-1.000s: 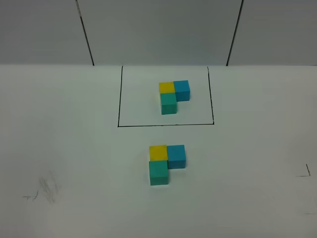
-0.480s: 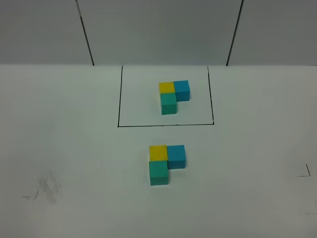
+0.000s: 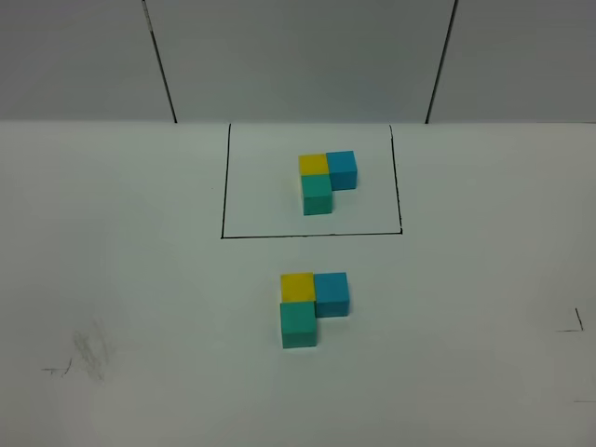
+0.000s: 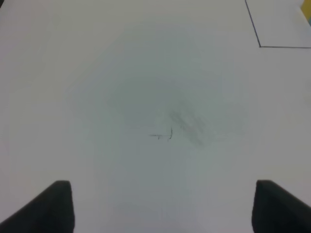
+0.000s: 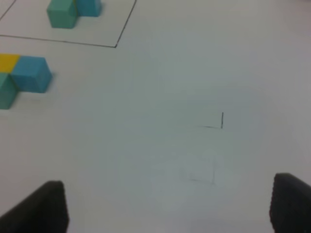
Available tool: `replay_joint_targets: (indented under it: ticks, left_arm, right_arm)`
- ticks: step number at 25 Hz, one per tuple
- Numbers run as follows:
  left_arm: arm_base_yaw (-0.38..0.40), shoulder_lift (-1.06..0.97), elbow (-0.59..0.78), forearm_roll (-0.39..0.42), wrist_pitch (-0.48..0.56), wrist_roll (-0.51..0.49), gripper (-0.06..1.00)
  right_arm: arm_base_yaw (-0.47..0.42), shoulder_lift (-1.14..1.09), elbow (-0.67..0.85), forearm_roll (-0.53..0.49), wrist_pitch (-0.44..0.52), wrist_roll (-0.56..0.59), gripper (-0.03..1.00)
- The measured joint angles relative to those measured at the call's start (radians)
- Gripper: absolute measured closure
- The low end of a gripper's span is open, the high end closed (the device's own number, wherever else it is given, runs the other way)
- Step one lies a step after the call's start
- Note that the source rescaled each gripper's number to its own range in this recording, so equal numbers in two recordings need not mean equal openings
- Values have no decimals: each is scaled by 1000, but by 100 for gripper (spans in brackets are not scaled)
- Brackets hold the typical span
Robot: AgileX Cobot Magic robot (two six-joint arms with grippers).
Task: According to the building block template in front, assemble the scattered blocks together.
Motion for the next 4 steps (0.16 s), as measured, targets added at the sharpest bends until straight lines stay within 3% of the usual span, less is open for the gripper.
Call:
replay_joint_targets:
  ticks: [4]
  left_arm:
    - [0,0,0,0,0,0,20]
  right_arm:
    - [-16,0,0,1,0,-1,19]
